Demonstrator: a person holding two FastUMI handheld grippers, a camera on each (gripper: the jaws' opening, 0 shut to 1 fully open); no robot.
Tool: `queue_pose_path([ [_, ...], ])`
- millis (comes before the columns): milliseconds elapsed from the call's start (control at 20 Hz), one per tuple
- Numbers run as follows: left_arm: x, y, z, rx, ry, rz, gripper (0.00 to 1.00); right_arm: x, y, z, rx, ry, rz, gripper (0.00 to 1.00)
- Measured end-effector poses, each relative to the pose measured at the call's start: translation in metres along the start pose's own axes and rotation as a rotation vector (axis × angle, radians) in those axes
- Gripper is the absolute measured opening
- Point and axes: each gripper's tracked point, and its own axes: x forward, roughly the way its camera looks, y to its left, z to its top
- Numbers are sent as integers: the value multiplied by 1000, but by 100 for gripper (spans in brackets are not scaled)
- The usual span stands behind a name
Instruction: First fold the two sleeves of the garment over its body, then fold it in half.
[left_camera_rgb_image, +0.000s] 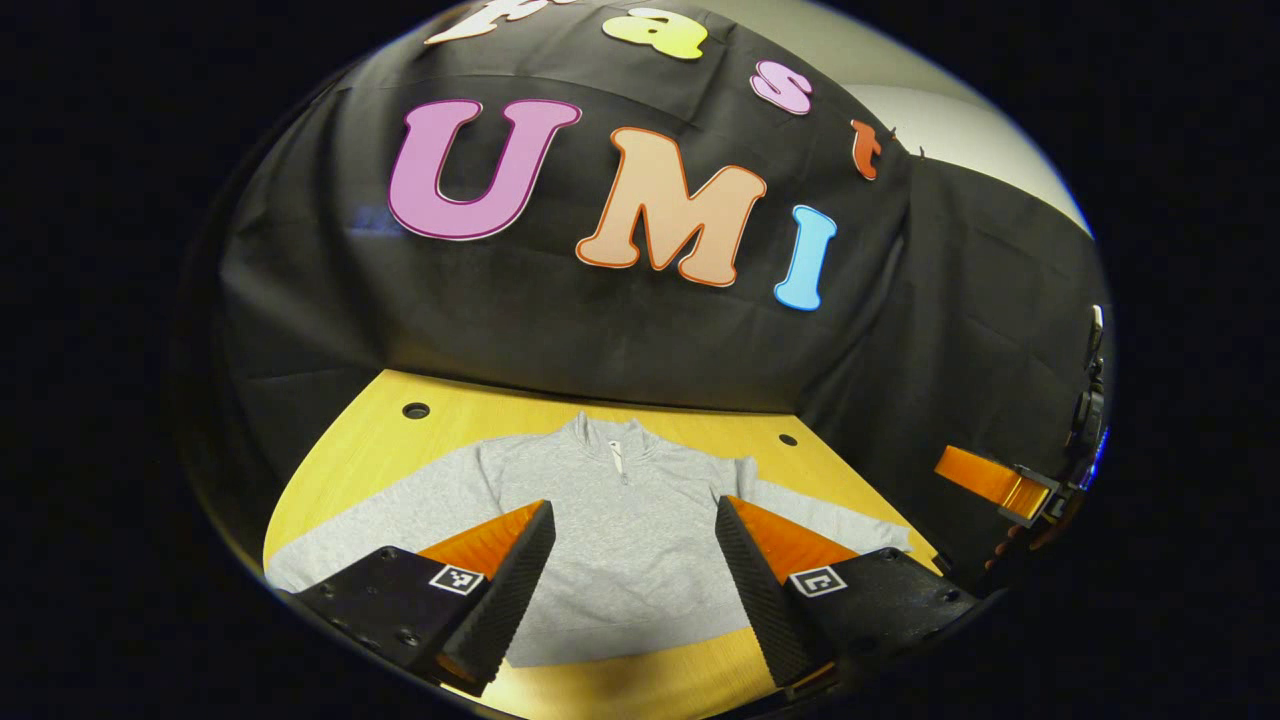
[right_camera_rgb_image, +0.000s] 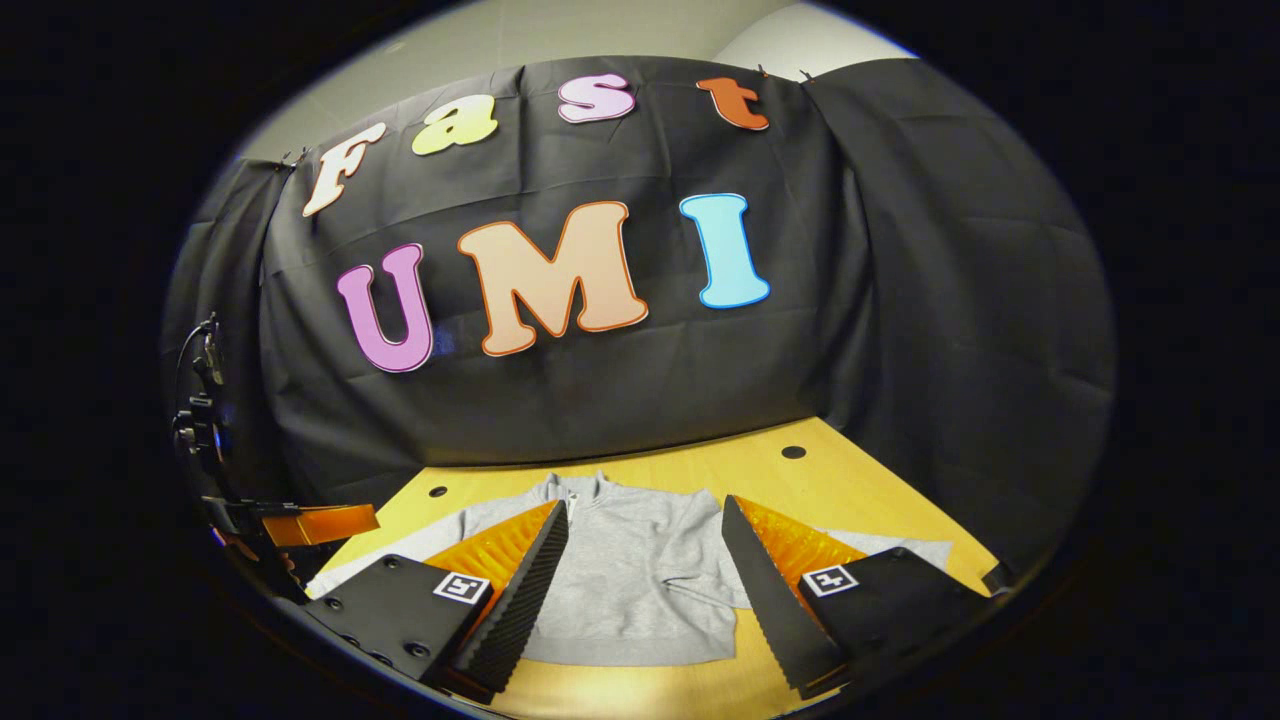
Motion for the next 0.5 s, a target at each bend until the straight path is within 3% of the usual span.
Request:
queue_pose_path([
  [500,-6,8,-4,18,9,82,94,13,-112,12,-77,-4,-96,98],
])
